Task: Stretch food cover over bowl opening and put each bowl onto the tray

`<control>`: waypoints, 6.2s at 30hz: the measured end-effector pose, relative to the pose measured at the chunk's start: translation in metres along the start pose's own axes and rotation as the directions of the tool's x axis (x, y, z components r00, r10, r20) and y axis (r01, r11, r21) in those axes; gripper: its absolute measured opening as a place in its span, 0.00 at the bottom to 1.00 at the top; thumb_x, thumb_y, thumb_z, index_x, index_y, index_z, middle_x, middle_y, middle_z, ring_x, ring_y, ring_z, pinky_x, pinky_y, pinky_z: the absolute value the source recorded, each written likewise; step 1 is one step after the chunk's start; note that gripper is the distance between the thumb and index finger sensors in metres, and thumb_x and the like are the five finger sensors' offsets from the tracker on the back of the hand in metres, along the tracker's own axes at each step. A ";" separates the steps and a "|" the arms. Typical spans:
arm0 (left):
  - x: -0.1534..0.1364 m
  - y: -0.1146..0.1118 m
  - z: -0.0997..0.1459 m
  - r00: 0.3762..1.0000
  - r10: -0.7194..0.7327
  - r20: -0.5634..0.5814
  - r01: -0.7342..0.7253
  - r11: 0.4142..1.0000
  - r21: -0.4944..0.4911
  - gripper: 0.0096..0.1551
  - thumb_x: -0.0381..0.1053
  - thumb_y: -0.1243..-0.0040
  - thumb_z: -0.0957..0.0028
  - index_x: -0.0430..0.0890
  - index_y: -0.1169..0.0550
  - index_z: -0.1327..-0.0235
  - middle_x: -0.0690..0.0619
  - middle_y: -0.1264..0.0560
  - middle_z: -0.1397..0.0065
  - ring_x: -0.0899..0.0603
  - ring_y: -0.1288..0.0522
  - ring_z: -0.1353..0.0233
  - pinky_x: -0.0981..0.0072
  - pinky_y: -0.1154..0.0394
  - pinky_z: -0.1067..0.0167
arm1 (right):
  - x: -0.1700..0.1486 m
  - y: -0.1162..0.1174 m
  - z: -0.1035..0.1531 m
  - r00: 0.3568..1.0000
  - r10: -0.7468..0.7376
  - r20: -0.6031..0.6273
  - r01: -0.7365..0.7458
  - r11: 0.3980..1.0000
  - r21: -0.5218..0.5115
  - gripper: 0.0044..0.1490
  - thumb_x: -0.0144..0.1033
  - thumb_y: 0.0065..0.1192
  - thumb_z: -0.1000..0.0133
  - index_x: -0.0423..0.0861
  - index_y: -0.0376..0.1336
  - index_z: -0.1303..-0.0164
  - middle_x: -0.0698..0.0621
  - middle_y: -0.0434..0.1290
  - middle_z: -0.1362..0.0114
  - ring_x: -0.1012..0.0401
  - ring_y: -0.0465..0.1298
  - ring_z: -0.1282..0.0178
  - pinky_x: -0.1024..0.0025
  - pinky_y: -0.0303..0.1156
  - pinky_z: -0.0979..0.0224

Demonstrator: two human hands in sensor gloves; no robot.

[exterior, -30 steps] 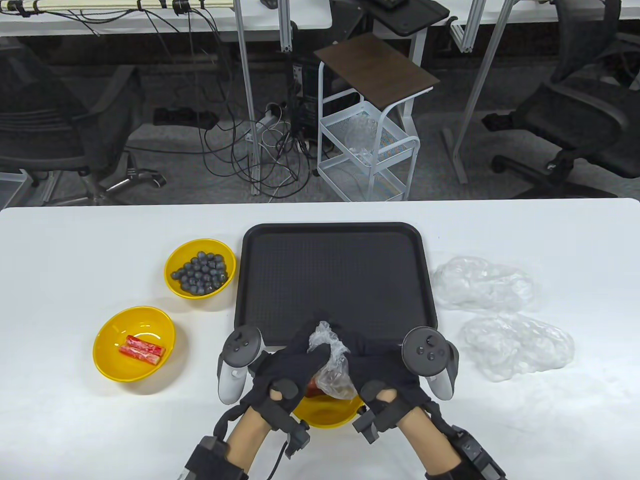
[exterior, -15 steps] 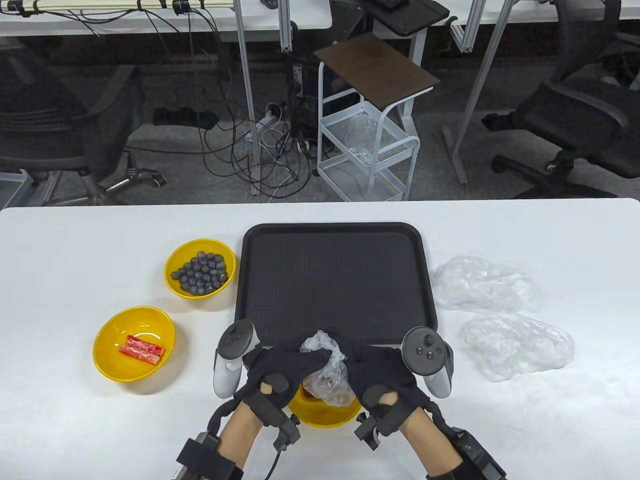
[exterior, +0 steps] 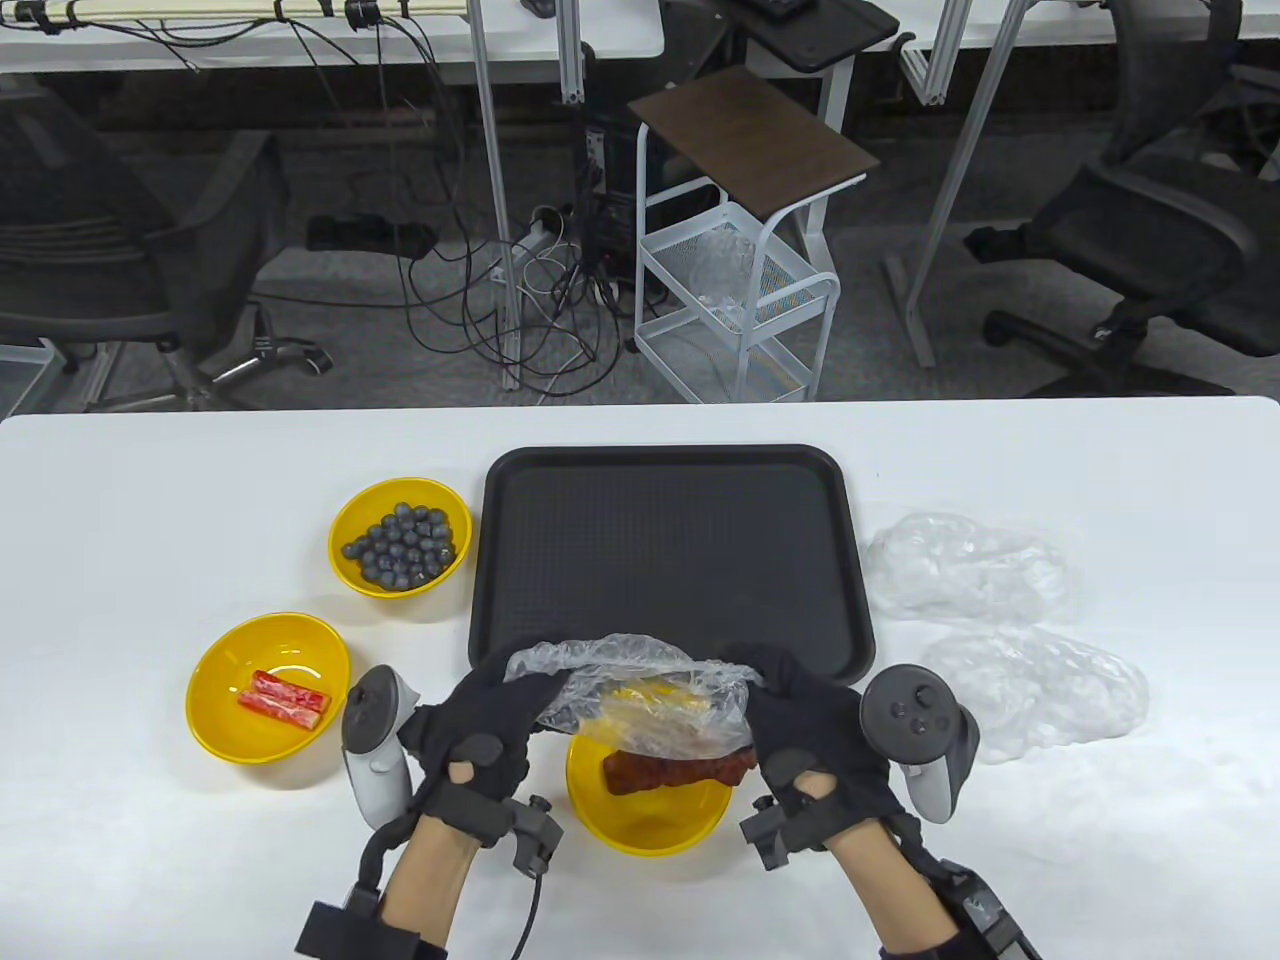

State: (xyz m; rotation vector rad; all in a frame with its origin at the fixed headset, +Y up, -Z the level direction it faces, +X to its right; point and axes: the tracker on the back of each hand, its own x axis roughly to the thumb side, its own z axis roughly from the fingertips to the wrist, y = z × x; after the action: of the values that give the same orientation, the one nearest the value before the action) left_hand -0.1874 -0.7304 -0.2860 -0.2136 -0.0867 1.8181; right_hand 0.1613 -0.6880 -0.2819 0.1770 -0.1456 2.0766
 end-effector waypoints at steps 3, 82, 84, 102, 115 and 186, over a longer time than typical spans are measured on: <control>0.002 0.010 0.004 1.000 -0.003 -0.016 0.003 0.999 0.039 0.23 0.54 0.31 0.48 0.52 0.17 0.40 0.52 0.12 0.47 0.42 0.13 0.49 0.49 0.18 0.45 | 0.000 -0.002 0.000 0.999 0.030 -0.009 -0.030 1.000 0.003 0.30 0.41 0.68 0.49 0.40 0.74 0.40 0.49 0.87 0.60 0.60 0.87 0.75 0.71 0.83 0.75; -0.062 -0.011 0.054 0.555 -0.708 -0.436 0.769 0.637 -0.055 0.26 0.60 0.43 0.46 0.61 0.23 0.33 0.55 0.12 0.48 0.44 0.12 0.59 0.56 0.16 0.60 | -0.078 0.009 0.022 0.959 0.224 -0.173 -0.180 0.955 0.234 0.33 0.40 0.64 0.47 0.47 0.68 0.29 0.48 0.84 0.38 0.53 0.91 0.59 0.67 0.86 0.68; -0.062 -0.011 0.053 0.558 -0.705 -0.438 0.766 0.641 -0.055 0.26 0.60 0.43 0.46 0.62 0.23 0.33 0.55 0.12 0.48 0.44 0.12 0.59 0.57 0.16 0.60 | -0.082 0.010 0.015 0.962 0.195 -0.190 -0.144 0.957 0.253 0.33 0.40 0.64 0.47 0.48 0.68 0.29 0.48 0.84 0.37 0.53 0.91 0.57 0.67 0.86 0.66; -0.067 0.006 0.035 0.666 -0.567 -0.485 0.596 0.795 -0.113 0.24 0.58 0.44 0.45 0.67 0.23 0.34 0.53 0.15 0.43 0.43 0.12 0.56 0.57 0.16 0.60 | -0.106 0.040 -0.029 0.925 -0.096 -0.368 0.287 0.812 0.508 0.31 0.37 0.62 0.47 0.50 0.70 0.30 0.46 0.82 0.35 0.46 0.85 0.45 0.57 0.83 0.53; -0.061 0.009 0.000 0.613 -0.590 -0.526 0.519 0.802 -0.295 0.25 0.56 0.46 0.43 0.54 0.24 0.33 0.51 0.15 0.42 0.39 0.13 0.52 0.52 0.17 0.56 | -0.098 0.053 -0.036 0.949 0.015 -0.316 0.169 0.820 0.547 0.31 0.37 0.64 0.47 0.48 0.70 0.31 0.45 0.80 0.34 0.48 0.86 0.50 0.58 0.83 0.54; -0.008 -0.024 -0.024 0.009 -0.959 -0.284 0.972 0.075 -0.224 0.54 0.85 0.64 0.59 0.70 0.53 0.15 0.58 0.66 0.09 0.37 0.71 0.11 0.30 0.68 0.23 | -0.029 0.081 -0.065 0.875 0.484 0.030 -0.372 0.630 0.682 0.33 0.35 0.80 0.54 0.37 0.75 0.39 0.39 0.85 0.46 0.49 0.91 0.61 0.65 0.89 0.64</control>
State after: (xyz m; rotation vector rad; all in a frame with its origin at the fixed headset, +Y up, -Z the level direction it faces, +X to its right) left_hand -0.1582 -0.7333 -0.3047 -0.3498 0.0722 0.2596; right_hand 0.0999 -0.7406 -0.3531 0.4534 0.7600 2.5363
